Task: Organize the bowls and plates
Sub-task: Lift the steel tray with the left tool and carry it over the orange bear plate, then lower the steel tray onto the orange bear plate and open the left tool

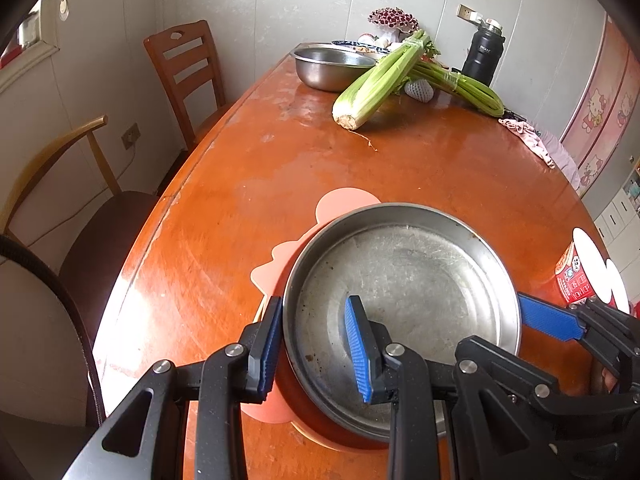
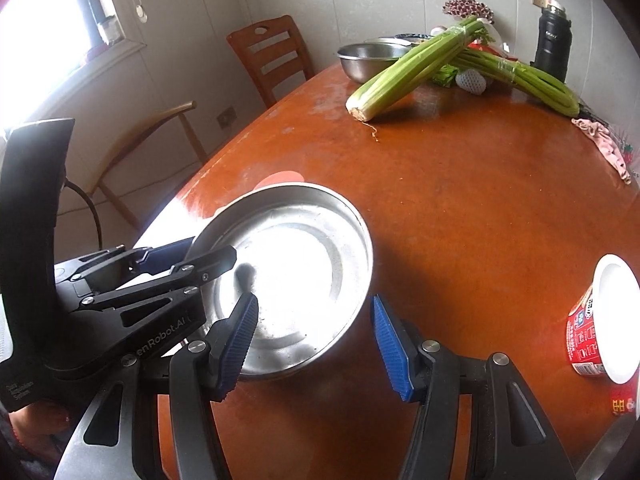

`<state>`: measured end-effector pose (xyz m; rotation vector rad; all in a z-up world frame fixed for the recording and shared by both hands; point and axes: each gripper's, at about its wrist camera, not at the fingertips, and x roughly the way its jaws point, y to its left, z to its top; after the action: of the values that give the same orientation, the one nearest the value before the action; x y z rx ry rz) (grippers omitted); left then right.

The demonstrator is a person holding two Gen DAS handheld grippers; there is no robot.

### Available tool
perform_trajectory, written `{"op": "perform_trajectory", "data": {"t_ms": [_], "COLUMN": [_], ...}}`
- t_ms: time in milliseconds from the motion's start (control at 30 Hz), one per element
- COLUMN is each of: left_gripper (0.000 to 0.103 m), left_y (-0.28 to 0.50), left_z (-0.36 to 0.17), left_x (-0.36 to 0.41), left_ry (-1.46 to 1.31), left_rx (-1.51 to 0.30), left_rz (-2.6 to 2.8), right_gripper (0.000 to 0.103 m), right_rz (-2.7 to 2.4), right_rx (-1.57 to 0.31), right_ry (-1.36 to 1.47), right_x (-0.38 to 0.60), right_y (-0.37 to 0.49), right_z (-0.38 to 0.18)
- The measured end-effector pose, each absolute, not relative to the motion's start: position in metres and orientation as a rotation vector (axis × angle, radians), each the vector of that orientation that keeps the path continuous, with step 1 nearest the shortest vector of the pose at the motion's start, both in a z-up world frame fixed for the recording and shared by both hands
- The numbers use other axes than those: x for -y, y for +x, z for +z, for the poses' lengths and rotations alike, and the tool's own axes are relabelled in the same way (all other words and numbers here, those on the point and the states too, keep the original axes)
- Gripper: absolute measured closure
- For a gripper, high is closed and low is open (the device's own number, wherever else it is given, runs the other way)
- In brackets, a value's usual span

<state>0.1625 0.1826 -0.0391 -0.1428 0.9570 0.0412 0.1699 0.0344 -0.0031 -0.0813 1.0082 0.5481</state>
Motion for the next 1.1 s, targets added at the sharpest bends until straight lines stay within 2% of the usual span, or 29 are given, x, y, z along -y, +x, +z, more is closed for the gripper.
{"op": "perform_trajectory", "data": {"t_ms": [1100], "left_gripper": [0.071], "left_y": [0.144], "left_z": [-0.028], "left_x": [-0.203], "left_ry": [-0.190], "left_rx": [-0.929], "left_rz": [0.065], "right_gripper": [0.042], "right_rz": [0.581], "right_rx": [-0.995], "right_ry": [-0.155], "right_x": [-0.046], "right_y": [0.161], "right_z": [-0.008]}}
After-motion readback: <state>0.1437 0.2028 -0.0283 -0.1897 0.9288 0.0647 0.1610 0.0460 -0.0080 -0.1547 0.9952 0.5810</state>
